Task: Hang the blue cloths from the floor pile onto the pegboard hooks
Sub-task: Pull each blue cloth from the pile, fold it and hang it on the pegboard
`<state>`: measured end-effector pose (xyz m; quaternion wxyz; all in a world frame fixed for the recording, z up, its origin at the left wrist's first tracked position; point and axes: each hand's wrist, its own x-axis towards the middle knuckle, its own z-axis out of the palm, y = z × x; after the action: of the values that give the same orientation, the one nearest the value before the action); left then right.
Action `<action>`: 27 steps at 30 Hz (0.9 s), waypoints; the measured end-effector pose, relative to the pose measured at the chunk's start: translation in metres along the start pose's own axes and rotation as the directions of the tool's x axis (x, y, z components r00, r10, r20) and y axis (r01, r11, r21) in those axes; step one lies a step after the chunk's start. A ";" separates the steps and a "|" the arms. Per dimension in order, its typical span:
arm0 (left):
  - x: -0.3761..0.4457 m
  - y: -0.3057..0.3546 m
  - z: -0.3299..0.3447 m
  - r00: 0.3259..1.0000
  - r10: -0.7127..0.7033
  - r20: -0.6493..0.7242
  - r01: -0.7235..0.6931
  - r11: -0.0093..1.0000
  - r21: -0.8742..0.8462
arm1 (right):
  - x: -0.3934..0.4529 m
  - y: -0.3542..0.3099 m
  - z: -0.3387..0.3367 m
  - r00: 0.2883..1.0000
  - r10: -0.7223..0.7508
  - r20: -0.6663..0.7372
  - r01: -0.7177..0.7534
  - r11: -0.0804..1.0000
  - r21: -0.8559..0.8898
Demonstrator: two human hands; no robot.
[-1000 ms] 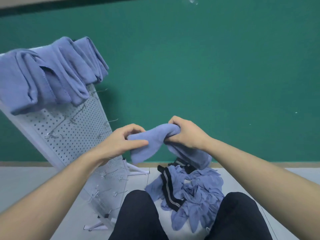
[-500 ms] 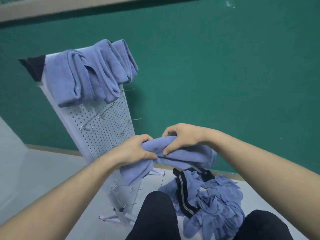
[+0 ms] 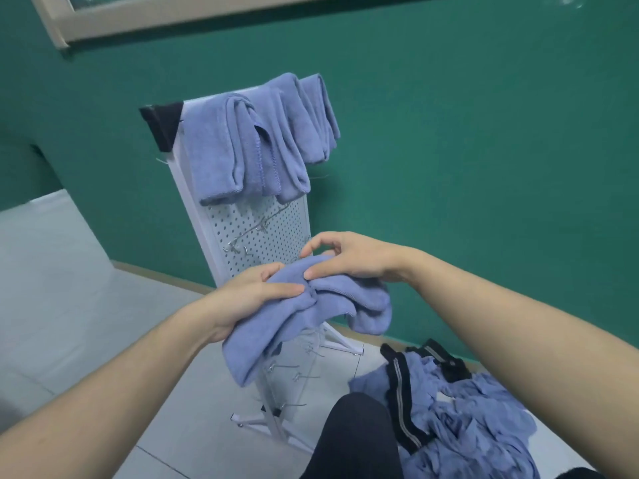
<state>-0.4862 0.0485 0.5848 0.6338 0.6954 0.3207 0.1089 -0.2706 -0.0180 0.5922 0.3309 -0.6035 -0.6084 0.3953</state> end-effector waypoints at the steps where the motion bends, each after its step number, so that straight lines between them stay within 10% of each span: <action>1: 0.000 0.001 -0.007 1.000 -0.013 0.007 0.013 0.999 -0.032 | 0.006 -0.003 0.001 1.000 -0.007 -0.026 0.006 0.999 -0.054; 9: 0.009 0.014 -0.037 0.995 -0.071 -0.065 0.058 0.980 -0.192 | 0.045 -0.011 0.001 0.970 -0.134 -0.201 0.115 0.988 -0.108; 15: 0.019 0.022 -0.057 0.969 0.056 -0.239 -0.127 0.949 -0.290 | 0.050 0.020 0.014 0.718 -0.112 -0.687 0.313 0.933 0.175; 20: 0.025 0.028 -0.048 0.960 0.100 -0.260 -0.192 0.915 -0.355 | 0.051 0.038 0.048 0.948 -0.006 -0.320 0.061 0.985 0.162; 27: 0.033 0.038 -0.041 0.936 0.113 -0.334 -0.228 0.916 -0.330 | 0.083 0.005 0.074 0.939 -0.068 -0.337 0.182 0.930 0.319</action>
<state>-0.4721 0.1015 0.6193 0.6815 0.5662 0.3270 0.3288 -0.3379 0.0579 0.5467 0.5505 -0.5515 -0.5056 0.3704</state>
